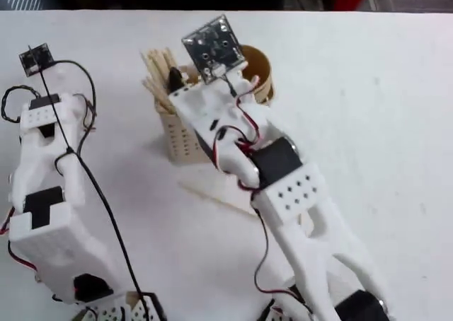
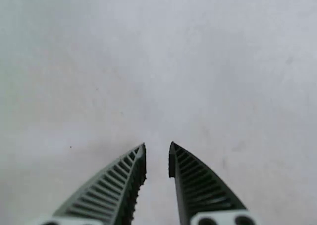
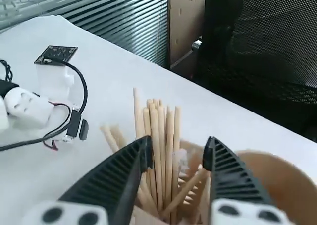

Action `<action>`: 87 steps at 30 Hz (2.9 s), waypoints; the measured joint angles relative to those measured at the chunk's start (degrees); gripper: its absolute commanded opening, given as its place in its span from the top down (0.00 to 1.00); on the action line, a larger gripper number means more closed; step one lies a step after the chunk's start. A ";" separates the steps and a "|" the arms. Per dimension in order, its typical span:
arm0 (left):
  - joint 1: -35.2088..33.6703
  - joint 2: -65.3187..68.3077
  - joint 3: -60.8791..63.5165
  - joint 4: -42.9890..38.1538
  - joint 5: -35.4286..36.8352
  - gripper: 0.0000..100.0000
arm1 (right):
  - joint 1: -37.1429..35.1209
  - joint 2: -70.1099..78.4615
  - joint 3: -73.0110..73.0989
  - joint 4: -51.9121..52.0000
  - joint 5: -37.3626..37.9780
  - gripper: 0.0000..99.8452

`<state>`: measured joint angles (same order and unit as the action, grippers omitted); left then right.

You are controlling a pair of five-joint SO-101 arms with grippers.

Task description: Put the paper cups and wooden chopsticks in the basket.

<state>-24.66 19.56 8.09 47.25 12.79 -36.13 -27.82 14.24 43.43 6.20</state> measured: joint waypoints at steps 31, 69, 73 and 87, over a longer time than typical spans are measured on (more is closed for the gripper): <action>0.00 0.00 0.00 0.00 0.00 0.91 | -1.14 21.01 33.05 2.55 29.45 0.82; 0.00 0.53 0.00 0.00 0.00 0.91 | -1.49 -20.31 4.31 2.55 10.73 0.98; 0.00 0.53 0.00 0.00 0.00 0.91 | -1.49 -10.29 1.32 -10.29 10.64 0.98; 0.00 0.53 0.00 0.00 0.00 0.91 | -1.49 7.74 -0.97 -31.38 10.64 0.98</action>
<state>-24.66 20.09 8.09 47.25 12.79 -37.63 -20.09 13.27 12.04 16.84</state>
